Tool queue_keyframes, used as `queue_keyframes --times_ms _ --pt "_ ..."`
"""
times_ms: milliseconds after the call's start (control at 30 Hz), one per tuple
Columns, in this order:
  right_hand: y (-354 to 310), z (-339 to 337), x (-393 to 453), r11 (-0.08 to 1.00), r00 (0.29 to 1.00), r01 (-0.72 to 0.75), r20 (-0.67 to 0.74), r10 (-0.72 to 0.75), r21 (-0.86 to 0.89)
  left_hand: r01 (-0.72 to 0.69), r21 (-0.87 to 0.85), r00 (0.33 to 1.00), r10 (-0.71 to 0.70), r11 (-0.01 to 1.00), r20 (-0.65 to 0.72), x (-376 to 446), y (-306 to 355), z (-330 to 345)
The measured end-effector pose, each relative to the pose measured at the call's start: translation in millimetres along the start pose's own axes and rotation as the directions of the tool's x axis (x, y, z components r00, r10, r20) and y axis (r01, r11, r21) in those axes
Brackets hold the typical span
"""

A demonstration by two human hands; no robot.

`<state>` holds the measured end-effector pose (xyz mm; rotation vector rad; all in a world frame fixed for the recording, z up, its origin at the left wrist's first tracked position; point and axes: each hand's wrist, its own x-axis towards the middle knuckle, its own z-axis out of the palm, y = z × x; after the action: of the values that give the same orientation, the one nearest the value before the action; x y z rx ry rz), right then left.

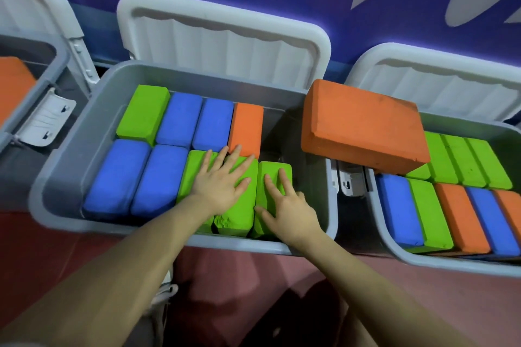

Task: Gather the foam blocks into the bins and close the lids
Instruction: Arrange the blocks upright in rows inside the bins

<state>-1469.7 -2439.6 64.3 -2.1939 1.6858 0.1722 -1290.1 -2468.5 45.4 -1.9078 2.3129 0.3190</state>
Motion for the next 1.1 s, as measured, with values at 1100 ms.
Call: queue_keyframes --times_ms 1100 --pt "103.1 -88.8 32.1 0.972 0.703 -0.125 -0.709 -0.055 -0.199 -0.505 -0.613 0.82 0.117 0.607 -0.56 80.3 92.4 -82.1"
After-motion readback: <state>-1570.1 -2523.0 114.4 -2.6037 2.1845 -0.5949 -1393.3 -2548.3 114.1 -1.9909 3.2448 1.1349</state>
